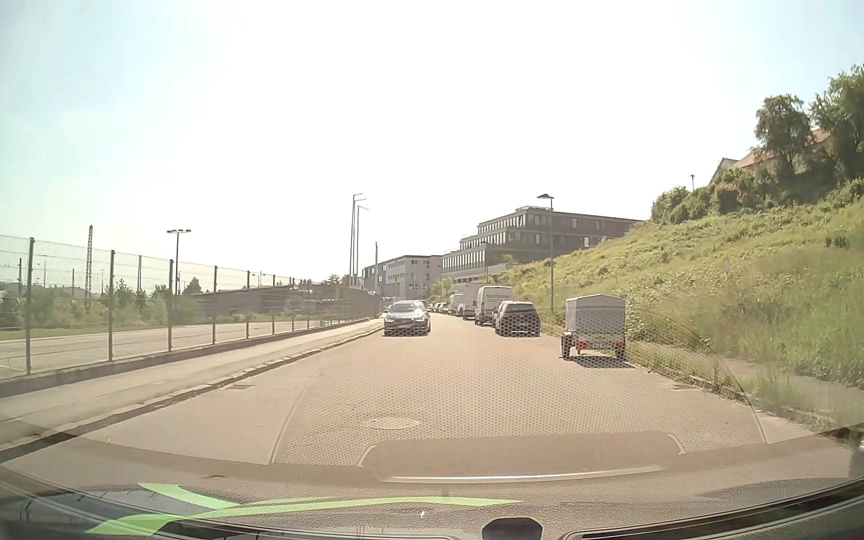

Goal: Follow the waypoints while adhering to traffic rules and regulations

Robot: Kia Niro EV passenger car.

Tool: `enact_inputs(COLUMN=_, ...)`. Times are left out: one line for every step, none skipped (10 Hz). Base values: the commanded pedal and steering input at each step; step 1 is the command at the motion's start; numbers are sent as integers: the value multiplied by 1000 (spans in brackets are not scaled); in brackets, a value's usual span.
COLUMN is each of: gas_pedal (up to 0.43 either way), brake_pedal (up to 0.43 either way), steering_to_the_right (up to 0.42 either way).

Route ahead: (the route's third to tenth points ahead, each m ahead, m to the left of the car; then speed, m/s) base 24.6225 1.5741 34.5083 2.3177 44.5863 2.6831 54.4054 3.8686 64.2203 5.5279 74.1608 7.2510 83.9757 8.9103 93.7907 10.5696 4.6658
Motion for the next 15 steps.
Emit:
enact_inputs(gas_pedal=138, brake_pedal=0, steering_to_the_right=27)
enact_inputs(gas_pedal=138, brake_pedal=0, steering_to_the_right=16)
enact_inputs(gas_pedal=138, brake_pedal=0, steering_to_the_right=13)
enact_inputs(gas_pedal=138, brake_pedal=0, steering_to_the_right=12)
enact_inputs(gas_pedal=138, brake_pedal=0, steering_to_the_right=12)
enact_inputs(gas_pedal=138, brake_pedal=0, steering_to_the_right=12)
enact_inputs(gas_pedal=138, brake_pedal=0, steering_to_the_right=12)
enact_inputs(gas_pedal=138, brake_pedal=0, steering_to_the_right=12)
enact_inputs(gas_pedal=138, brake_pedal=0, steering_to_the_right=12)
enact_inputs(gas_pedal=138, brake_pedal=0, steering_to_the_right=12)
enact_inputs(gas_pedal=138, brake_pedal=0, steering_to_the_right=12)
enact_inputs(gas_pedal=138, brake_pedal=0, steering_to_the_right=12)
enact_inputs(gas_pedal=138, brake_pedal=0, steering_to_the_right=10)
enact_inputs(gas_pedal=138, brake_pedal=0, steering_to_the_right=8)
enact_inputs(gas_pedal=138, brake_pedal=0, steering_to_the_right=7)
